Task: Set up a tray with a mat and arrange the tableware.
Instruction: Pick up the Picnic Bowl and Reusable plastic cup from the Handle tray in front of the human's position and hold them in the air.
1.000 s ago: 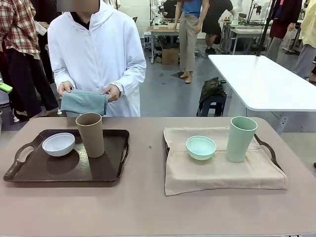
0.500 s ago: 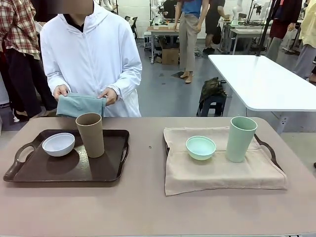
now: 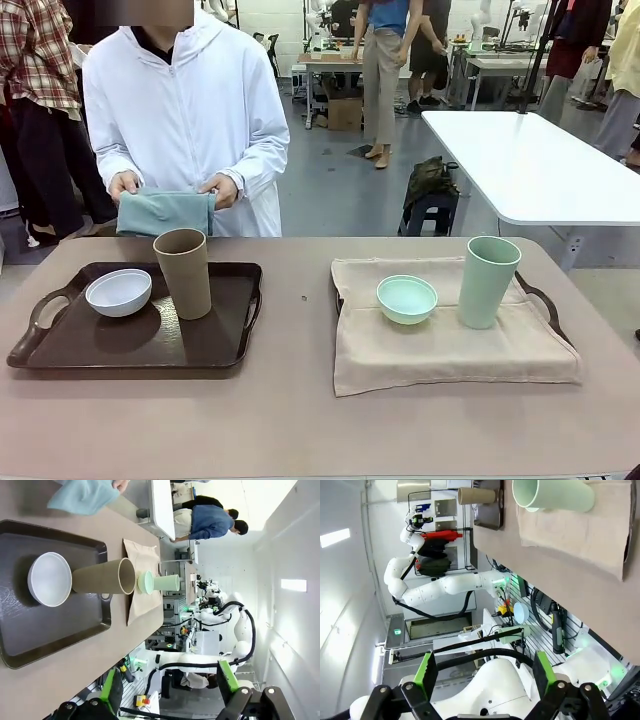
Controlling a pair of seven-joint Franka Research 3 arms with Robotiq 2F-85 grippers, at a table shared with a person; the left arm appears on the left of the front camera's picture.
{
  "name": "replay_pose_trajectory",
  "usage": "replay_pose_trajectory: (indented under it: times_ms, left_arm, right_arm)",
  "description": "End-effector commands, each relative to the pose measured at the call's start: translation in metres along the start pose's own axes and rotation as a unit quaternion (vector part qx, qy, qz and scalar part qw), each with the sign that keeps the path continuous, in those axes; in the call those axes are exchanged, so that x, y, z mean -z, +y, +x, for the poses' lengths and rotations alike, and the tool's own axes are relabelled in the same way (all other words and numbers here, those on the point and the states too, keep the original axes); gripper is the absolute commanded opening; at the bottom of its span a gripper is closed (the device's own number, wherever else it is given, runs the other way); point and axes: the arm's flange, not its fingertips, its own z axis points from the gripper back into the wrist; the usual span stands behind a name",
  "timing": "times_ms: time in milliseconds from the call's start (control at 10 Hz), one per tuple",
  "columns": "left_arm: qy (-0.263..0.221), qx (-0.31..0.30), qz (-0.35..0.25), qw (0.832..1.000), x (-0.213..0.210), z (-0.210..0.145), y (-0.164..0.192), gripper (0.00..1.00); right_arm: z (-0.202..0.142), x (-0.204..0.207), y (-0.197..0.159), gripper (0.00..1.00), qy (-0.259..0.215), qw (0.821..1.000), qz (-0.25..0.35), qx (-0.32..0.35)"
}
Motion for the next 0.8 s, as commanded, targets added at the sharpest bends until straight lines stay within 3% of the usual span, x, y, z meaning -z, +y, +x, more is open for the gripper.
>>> replay_pose_trajectory:
  times_ms: [0, 700]
  left_arm:
    - [-0.003, -0.008, 0.014, 1.0, 0.0047, -0.0048, -0.0069, 1.0]
    - [-0.003, -0.008, 0.014, 1.0, 0.0047, -0.0048, -0.0069, 1.0]
  right_arm:
    - [-0.0018, -0.001, 0.0023, 1.0, -0.003, 1.0, 0.002, -0.003]
    - [-0.0018, -0.001, 0.0023, 1.0, -0.003, 1.0, 0.002, -0.003]
